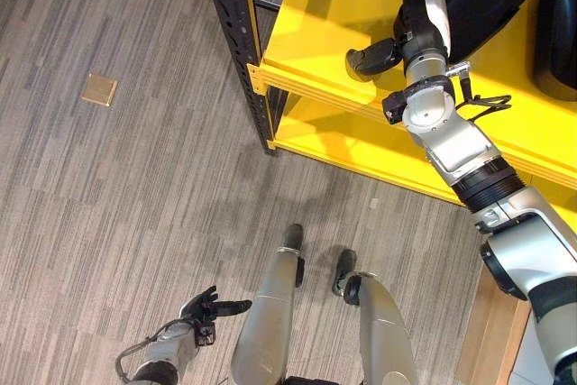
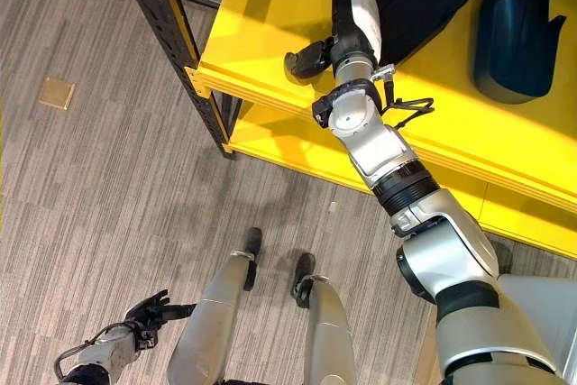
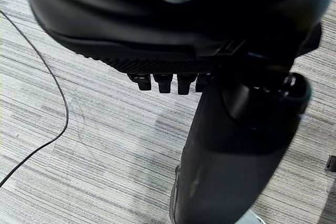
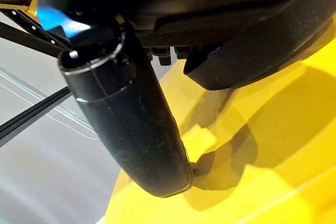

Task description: Move parts from the plastic box to the shelf.

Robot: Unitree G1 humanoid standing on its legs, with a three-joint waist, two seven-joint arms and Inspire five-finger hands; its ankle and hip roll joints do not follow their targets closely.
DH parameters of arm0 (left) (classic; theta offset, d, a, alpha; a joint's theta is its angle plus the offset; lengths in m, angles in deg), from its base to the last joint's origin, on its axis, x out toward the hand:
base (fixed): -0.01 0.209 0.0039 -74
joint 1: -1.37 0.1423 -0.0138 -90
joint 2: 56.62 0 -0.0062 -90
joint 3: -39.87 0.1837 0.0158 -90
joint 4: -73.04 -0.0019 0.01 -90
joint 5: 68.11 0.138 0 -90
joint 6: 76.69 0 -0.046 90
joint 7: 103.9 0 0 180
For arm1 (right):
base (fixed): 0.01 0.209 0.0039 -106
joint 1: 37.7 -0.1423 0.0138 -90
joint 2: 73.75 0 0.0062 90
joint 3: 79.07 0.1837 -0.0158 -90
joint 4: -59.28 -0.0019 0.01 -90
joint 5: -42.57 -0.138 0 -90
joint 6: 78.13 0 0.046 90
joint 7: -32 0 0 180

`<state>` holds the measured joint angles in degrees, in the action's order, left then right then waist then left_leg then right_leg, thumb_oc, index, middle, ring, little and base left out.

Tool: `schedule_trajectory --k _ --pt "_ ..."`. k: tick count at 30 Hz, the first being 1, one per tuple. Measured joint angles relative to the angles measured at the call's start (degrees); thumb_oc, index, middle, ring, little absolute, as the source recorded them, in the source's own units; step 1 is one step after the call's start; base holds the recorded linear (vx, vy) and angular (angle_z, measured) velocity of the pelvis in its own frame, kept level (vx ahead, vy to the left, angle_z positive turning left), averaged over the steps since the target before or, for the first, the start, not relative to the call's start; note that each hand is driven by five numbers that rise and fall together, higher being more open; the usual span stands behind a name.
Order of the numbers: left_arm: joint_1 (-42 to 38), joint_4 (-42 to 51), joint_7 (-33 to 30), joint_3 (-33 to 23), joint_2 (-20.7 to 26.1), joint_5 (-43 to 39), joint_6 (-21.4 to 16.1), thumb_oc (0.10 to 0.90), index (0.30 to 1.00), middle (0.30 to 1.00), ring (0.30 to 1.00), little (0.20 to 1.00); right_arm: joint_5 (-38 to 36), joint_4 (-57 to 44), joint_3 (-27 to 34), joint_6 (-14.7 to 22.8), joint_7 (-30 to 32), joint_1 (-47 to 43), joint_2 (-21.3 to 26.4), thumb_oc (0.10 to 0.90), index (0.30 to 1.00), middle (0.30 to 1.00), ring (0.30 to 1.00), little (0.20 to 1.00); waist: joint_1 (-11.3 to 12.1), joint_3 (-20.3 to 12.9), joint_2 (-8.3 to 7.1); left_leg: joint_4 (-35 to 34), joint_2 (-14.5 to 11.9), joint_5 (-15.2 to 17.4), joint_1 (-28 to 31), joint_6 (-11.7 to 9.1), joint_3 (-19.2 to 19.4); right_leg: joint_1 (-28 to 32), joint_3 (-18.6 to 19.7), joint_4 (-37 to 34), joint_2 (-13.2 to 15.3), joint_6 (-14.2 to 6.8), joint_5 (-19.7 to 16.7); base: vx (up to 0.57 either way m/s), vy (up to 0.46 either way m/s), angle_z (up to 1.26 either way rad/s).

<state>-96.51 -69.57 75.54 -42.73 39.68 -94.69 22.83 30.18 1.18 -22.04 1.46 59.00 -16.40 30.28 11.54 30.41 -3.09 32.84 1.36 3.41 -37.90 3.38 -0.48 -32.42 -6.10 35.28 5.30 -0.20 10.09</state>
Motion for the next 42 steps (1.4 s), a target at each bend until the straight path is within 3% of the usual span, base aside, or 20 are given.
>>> schedule_trajectory --k 6,21,32,39,42 --pt "0.01 -0.31 0.00 -0.71 0.01 0.06 -0.05 0.900 1.000 1.000 1.000 1.000 0.05 0.00 0.01 0.46 -2.00 0.00 0.51 0.900 1.000 1.000 1.000 1.000 0.00 0.00 0.00 0.15 0.05 0.12 -0.03 0.14 0.00 -0.05 0.00 0.26 0.04 0.00 0.01 0.00 0.000 0.00" --pt "0.05 -0.90 1.21 -1.31 0.00 1.10 -0.15 0.900 1.000 1.000 1.000 1.000 10.27 -4.95 -4.74 1.34 -9.86 0.02 0.30 0.900 1.000 1.000 1.000 1.000 0.14 0.02 0.03 0.37 0.27 -0.08 -0.88 -0.22 -0.72 -0.99 -0.57 1.39 0.20 0.03 0.29 0.00 -0.013 0.02" --pt "-0.14 -0.93 1.10 -2.06 -0.02 2.50 -1.25 0.900 1.000 1.000 1.000 1.000 12.26 -4.24 -5.85 0.09 -5.23 0.34 -0.60 0.900 1.000 1.000 1.000 1.000 1.35 0.03 0.05 0.30 0.25 -0.31 -0.62 -0.62 -1.04 -0.86 -0.74 1.77 0.15 0.07 0.40 0.00 -0.004 0.00" --pt "-0.16 0.31 0.70 -1.96 0.08 2.16 -3.36 0.900 1.000 1.000 1.000 1.000 11.85 0.20 -3.28 1.28 2.09 0.08 -0.15 0.900 1.000 1.000 1.000 1.000 1.89 0.02 0.03 0.26 0.40 -0.27 -0.11 -0.57 -1.35 0.00 -1.10 1.17 0.24 -0.29 0.61 0.00 -0.003 0.02" --pt "-0.15 1.45 -1.26 -1.92 0.13 2.05 -3.45 0.900 1.000 1.000 1.000 1.000 17.05 1.40 -3.27 1.26 2.63 0.04 1.58 0.900 1.000 1.000 1.000 1.000 2.17 0.01 0.03 0.33 0.74 -0.15 -0.13 -0.38 -1.27 0.05 -1.04 1.18 0.55 -0.33 0.63 0.00 0.000 0.00"
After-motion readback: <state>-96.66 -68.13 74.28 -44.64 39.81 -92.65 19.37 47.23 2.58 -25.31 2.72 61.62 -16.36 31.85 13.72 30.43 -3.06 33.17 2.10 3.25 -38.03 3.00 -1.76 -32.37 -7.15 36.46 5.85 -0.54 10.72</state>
